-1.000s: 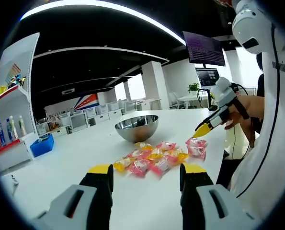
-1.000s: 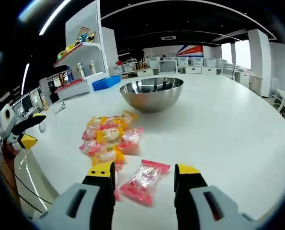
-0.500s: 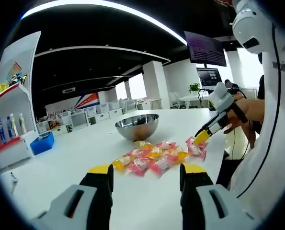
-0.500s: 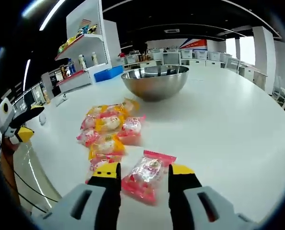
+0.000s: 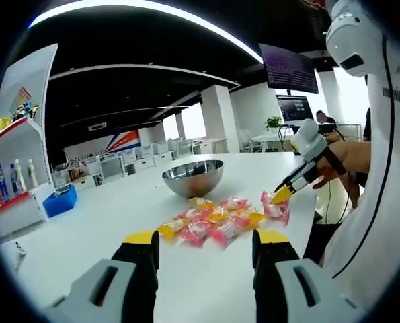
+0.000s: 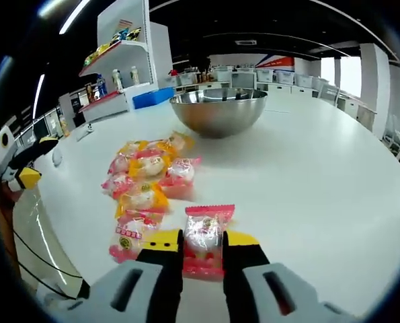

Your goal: Pick up the marshmallows scattered on the table and place them into the bowl on the table

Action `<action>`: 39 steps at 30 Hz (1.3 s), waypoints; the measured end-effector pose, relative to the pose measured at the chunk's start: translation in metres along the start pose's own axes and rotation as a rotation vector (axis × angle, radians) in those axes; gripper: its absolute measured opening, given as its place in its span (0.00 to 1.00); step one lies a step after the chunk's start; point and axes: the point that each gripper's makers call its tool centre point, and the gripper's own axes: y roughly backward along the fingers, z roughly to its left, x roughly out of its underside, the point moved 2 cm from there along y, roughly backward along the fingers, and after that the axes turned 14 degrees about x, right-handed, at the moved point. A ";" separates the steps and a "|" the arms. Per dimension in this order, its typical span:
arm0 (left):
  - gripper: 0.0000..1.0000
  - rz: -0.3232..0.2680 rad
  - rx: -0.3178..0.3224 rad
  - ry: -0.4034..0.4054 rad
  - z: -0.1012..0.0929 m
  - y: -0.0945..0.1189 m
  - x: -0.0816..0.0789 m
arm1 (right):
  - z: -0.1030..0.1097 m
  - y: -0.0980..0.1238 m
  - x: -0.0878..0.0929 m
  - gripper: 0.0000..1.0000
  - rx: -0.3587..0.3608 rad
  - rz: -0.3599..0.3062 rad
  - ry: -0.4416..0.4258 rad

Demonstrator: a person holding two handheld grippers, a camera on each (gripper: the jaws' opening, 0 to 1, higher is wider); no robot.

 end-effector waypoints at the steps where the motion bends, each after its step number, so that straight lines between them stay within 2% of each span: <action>1: 0.56 0.000 0.001 0.000 0.000 -0.001 0.000 | 0.000 0.000 0.000 0.20 -0.002 0.001 0.001; 7: 0.56 0.000 0.004 0.002 -0.002 -0.002 0.001 | 0.001 0.001 -0.001 0.15 -0.019 -0.015 0.024; 12: 0.56 -0.002 0.002 0.003 -0.003 -0.002 0.000 | 0.001 0.004 -0.003 0.15 -0.026 -0.026 0.026; 21: 0.56 0.000 -0.001 0.000 -0.003 -0.002 -0.001 | 0.000 0.015 -0.019 0.15 -0.031 -0.088 0.020; 36: 0.56 0.005 -0.010 -0.005 -0.004 -0.002 -0.003 | -0.016 0.054 -0.072 0.15 -0.057 -0.233 -0.004; 39: 0.56 0.018 -0.011 -0.003 -0.004 -0.004 -0.002 | -0.023 0.063 -0.089 0.15 -0.061 -0.281 -0.005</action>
